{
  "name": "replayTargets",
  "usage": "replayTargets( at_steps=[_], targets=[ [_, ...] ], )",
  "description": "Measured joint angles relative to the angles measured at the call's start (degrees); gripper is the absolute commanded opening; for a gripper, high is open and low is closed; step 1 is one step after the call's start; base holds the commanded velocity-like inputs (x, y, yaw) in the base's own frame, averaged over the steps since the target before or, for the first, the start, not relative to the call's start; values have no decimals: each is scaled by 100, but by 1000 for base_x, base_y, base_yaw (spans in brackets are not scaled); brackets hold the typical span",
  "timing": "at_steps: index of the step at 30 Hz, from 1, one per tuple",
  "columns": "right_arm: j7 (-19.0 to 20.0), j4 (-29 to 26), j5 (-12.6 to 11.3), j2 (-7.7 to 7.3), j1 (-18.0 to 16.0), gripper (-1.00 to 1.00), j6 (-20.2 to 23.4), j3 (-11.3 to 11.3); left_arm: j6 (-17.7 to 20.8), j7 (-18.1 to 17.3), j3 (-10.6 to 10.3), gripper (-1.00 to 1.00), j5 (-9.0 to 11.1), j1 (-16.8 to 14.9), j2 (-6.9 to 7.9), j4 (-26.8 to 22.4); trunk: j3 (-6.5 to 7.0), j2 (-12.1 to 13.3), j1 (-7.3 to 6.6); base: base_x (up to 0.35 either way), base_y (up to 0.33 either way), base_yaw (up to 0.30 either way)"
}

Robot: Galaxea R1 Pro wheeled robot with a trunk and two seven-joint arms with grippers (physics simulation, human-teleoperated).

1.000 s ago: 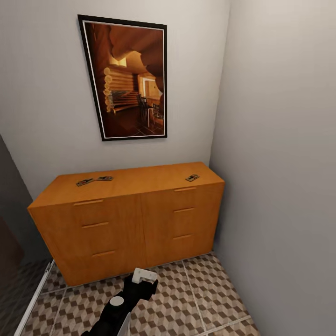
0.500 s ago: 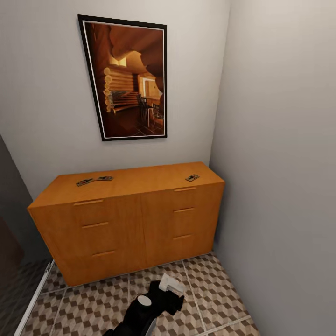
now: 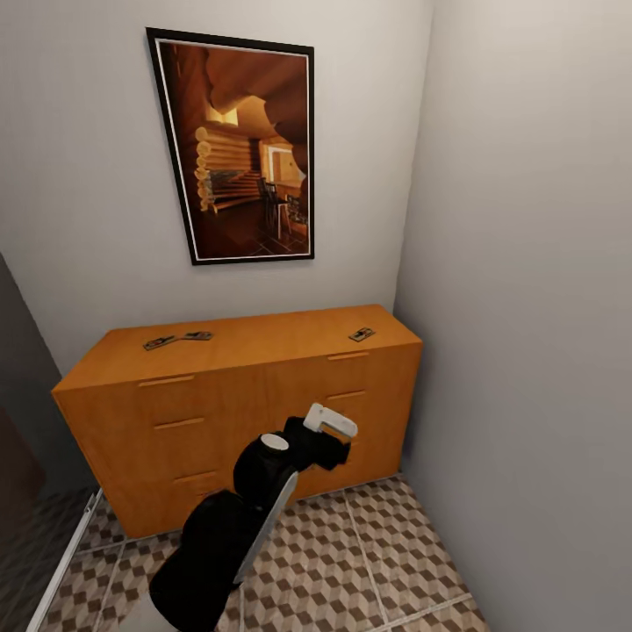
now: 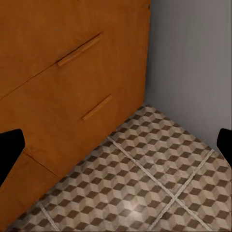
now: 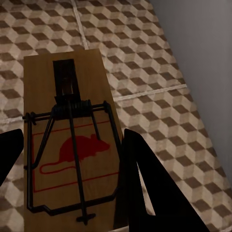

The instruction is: Take the four mousetraps from the cabinet in the bathroom and place them on the bathroom floor. Make sure all four end up on the same floor surface, and ensure that at least two of them are either under or directly next to the same bathroom sink.

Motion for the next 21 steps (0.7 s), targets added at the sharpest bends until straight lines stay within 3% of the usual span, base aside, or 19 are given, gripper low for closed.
replayTargets(
  at_steps=[4, 6, 9, 11, 15, 17, 21],
  targets=[
    [0, 0, 1, -27, 0, -100, 4, -8, 27, 6, -2, 100, 103, -945, -11, 414, -1, 0, 0, 0, 0, 0],
    [0, 0, 2, -28, 0, -100, 9, -8, 33, 4, 0, 100, 438, -1983, -10, 1274, 0, 0, 0, 0, 0, 0],
    [0, 0, 2, -24, 0, -100, 12, -8, 32, 8, 16, 100, 851, -2729, -11, 1978, -1, 0, 0, 0, 0, 0],
    [0, -3, 3, -14, 0, -100, 13, -7, 31, 9, 101, 100, 1129, -3472, -11, 2679, 0, -1, 0, 0, 0, 0],
    [0, -3, 2, -8, 0, -100, 14, -8, 25, 7, 445, 100, 1255, -4067, -11, 3284, -1, -1, 0, 0, 0, 0],
    [0, -2, 2, -8, 0, -100, 14, -9, 26, -1, 690, 100, 1274, -4174, 1, 3500, -1, 0, 0, 0, 0, 0],
    [2, 0, 2, -7, 0, -100, 12, -4, 30, -57, 886, 100, 1317, -4229, 27, 3915, -1, 0, 0, 0, 0, 0]
  ],
)
